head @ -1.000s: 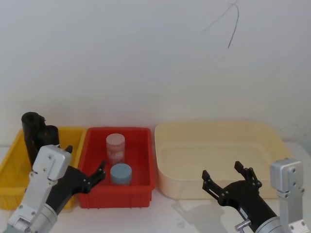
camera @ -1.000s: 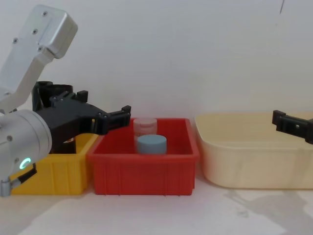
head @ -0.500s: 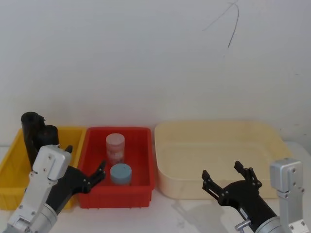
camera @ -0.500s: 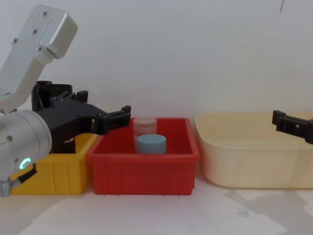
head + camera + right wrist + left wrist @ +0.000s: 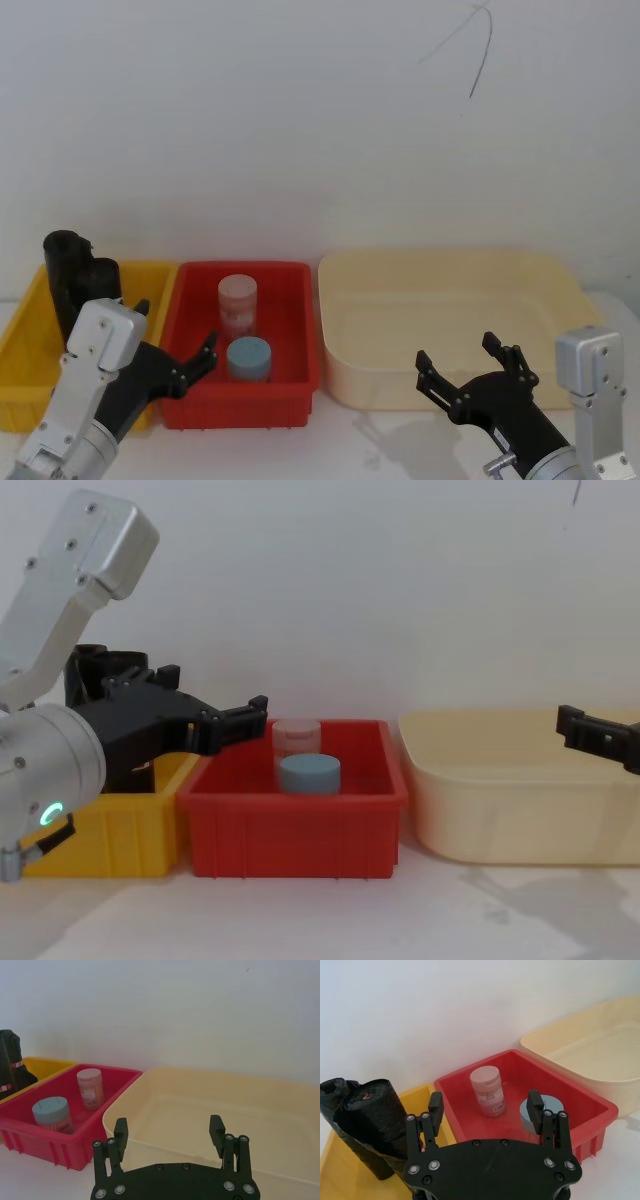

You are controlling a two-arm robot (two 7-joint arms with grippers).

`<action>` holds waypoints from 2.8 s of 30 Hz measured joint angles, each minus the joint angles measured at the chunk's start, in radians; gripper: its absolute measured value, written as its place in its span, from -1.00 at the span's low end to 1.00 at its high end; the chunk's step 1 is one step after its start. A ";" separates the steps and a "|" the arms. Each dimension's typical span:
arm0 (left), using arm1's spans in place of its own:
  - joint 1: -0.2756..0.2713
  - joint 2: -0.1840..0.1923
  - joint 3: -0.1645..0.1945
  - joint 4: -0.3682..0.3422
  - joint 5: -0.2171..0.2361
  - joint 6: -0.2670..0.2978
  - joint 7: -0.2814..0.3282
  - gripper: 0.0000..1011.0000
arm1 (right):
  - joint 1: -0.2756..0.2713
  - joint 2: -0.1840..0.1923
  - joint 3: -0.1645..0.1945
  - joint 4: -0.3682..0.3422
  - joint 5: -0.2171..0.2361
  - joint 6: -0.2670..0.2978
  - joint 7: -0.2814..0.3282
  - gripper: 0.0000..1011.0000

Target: Pick up the garbage bag with the one hand and transfer it to the other hand.

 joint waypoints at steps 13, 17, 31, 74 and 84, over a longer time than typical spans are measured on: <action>0.056 0.018 -0.035 -0.072 -0.030 0.022 -0.001 0.98 | 0.000 0.000 0.000 0.000 0.000 0.000 0.000 0.98; 0.087 0.033 -0.063 -0.105 -0.048 0.037 0.001 0.98 | 0.000 0.000 0.000 0.000 0.000 0.000 0.000 0.98; 0.141 0.081 -0.166 -0.150 -0.104 0.144 0.024 0.98 | 0.000 0.000 0.000 0.000 0.000 0.000 0.000 0.98; -0.095 0.005 -0.162 0.091 -0.135 0.272 -0.081 0.98 | 0.000 0.000 0.000 0.000 0.000 0.000 0.000 0.98; -0.151 -0.018 -0.144 0.144 -0.109 0.271 -0.091 0.98 | 0.000 0.000 0.000 0.000 0.000 0.000 0.000 0.98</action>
